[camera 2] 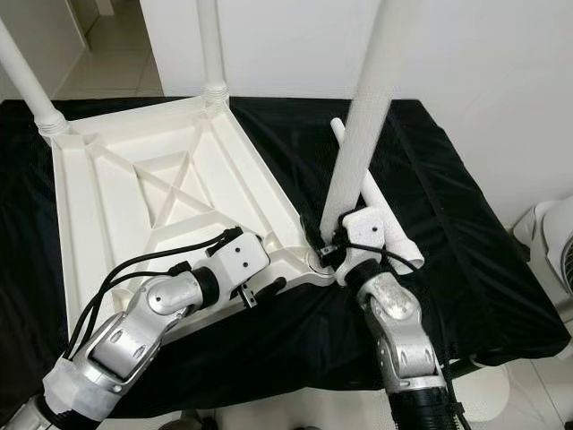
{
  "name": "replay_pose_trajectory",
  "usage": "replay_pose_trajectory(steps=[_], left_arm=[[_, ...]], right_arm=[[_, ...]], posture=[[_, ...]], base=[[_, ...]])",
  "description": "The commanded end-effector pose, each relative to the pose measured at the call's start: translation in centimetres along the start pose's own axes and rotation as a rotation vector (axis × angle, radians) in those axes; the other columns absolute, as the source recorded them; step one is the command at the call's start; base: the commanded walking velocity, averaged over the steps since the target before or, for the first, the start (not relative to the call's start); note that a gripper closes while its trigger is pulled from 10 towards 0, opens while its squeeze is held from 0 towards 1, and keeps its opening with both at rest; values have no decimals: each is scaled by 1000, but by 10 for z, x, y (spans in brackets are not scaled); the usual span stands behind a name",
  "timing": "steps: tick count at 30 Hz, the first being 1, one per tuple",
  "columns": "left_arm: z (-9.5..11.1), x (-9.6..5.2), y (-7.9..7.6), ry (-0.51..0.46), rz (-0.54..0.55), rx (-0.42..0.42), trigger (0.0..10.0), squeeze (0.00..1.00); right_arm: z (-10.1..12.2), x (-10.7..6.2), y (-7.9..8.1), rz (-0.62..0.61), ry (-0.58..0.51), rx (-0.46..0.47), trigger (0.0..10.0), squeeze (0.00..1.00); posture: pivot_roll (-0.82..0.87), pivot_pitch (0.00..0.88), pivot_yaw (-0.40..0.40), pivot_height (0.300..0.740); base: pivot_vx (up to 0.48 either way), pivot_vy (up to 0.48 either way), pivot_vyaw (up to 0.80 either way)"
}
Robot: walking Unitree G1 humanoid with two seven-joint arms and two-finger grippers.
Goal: Building children table
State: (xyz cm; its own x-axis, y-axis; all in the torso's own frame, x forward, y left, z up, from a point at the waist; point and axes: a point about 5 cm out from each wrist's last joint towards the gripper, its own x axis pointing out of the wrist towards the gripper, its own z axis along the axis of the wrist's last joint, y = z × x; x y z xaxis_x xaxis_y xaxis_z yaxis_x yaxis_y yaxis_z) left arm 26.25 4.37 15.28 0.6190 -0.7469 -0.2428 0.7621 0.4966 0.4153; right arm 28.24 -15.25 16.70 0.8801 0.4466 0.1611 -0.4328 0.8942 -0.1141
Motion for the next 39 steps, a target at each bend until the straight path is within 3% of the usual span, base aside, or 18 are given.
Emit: replay_pose_trajectory(steps=[1,5,8,9,11,12,14,18,24,25,26,27,39], left_arm=[[3,1,-1,-23,-17,-26,10000,0],[10,2,2,-56,-14,-50,10000,0],[24,2,10,-114,-11,-108,10000,0],[33,0,15,-156,-17,-164,10000,0],[33,0,15,-156,-17,-164,10000,0],[41,-1,19,-196,-27,-223,10000,1000],[58,-4,30,-296,-54,-314,10000,1000],[62,-5,32,-324,-62,-332,10000,1000],[85,-7,47,-416,-43,-339,10000,1000],[92,-9,50,-448,-56,-355,10000,431],[92,-9,50,-448,-56,-355,10000,431],[98,-11,51,-472,-70,-368,10000,0],[135,-13,60,-554,-235,-382,10000,0]], right_arm=[[24,9,-5,27,-55,6,10000,0],[34,12,-8,35,-75,-1,10000,0],[42,16,-13,35,-83,-4,10000,0],[43,18,-15,26,-78,3,10000,0],[43,18,-15,26,-78,3,10000,0],[44,19,-17,16,-68,19,10000,0],[44,23,-19,13,-55,25,10000,0],[44,23,-19,19,-49,24,10000,0],[42,23,-25,101,-3,-47,10000,0],[41,24,-27,120,9,-46,10000,0],[41,24,-27,120,9,-46,10000,0],[40,23,-28,132,16,-47,10000,0],[29,27,-18,337,99,-101,10000,0]], posture=[[109,69,3,740],[107,67,0,740],[107,78,-10,740],[108,74,-13,740],[108,74,-13,740],[112,67,-22,740],[117,67,-36,740],[117,65,-39,740],[105,49,-56,740],[103,43,-58,740],[103,43,-58,740],[101,37,-60,740],[73,0,-29,740]], base=[[0,0,0],[0,0,0],[0,0,0],[0,0,0],[0,0,0],[0,0,0],[0,0,0],[0,0,0],[0,0,0],[0,0,0],[0,0,0],[0,0,0],[0,0,0]])
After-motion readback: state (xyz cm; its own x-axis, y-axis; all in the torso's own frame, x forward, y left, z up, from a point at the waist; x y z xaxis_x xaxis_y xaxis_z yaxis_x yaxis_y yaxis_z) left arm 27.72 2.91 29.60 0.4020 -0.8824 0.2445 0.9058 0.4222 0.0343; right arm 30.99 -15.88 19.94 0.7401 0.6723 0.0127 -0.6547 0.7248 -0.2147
